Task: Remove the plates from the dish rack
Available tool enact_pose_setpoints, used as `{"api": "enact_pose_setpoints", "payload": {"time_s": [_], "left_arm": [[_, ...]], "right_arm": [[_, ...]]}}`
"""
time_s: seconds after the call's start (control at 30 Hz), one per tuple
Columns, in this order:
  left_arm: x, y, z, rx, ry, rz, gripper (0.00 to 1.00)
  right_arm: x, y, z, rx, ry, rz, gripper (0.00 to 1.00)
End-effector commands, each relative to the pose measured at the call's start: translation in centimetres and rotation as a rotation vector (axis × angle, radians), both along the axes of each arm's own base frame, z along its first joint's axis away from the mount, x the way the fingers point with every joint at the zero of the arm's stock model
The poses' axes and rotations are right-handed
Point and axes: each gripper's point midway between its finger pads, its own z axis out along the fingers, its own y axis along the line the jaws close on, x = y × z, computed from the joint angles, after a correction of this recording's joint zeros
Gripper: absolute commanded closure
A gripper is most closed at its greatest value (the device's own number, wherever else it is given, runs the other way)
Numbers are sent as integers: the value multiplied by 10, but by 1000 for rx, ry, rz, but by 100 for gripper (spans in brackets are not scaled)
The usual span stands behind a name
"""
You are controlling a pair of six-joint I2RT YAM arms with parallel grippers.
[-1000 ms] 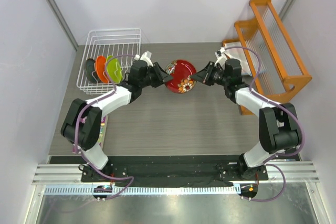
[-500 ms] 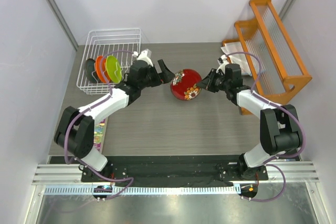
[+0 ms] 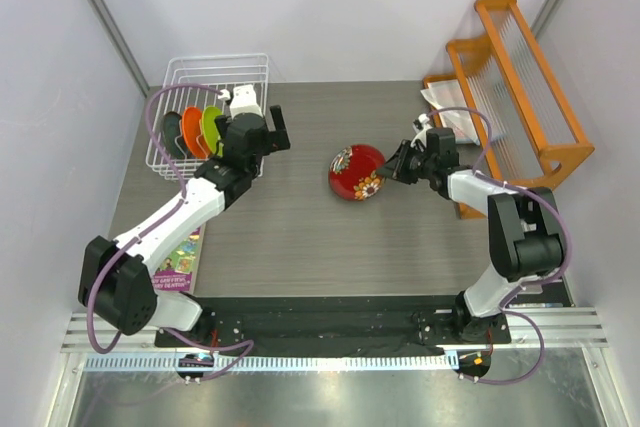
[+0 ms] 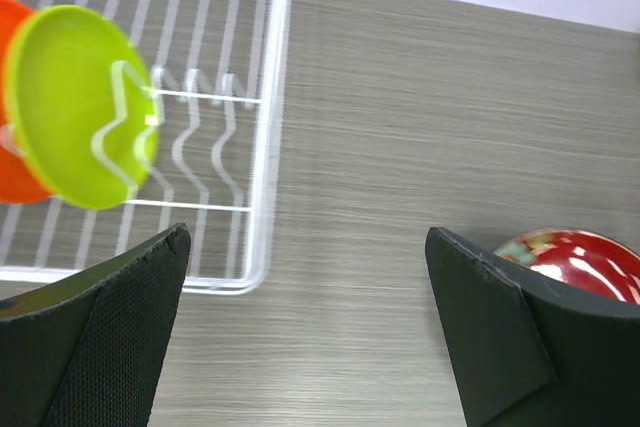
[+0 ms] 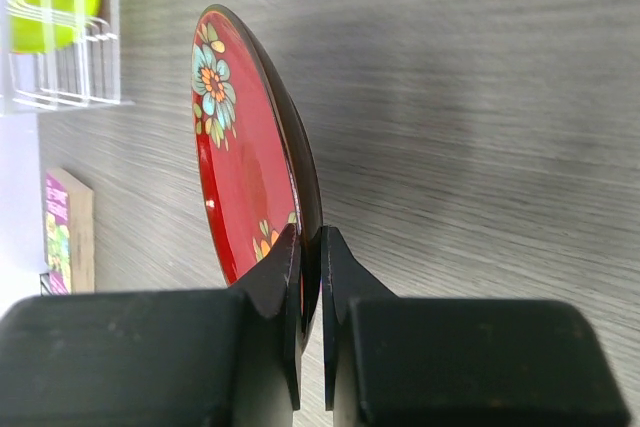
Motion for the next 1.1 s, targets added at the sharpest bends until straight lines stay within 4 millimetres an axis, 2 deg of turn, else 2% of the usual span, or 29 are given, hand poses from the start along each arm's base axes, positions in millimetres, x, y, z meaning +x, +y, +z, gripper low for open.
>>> {"api": "enact_pose_setpoints", "payload": {"time_s": [0.0,0.33,0.47,0.63,0.87,0.9,0.97,1.07], "left_arm": [[2,37,9,133,-27,136,0],[10,63,-2,132,6,203,1],[14,76,-7,120,26,223,1],[23,95,-19,68,61,245,1],[32,111,-31,55,96,264,1],[33,114,-33,57,99,270,0],[36,117,-36,62,104,281,0],[42,130,-43,65,110,319,1]], "right_arm": [[4,10,1,34,-16,56,99],[-1,6,-30,-16,70,65,99],[-7,-9,-51,-108,167,18,95],[-4,-18,-60,-163,189,-17,60],[2,-27,-64,-211,195,-44,55],[2,-29,-64,-231,187,-44,50],[4,-40,-63,-286,178,-83,45],[6,-55,-50,-369,146,-129,43]]}}
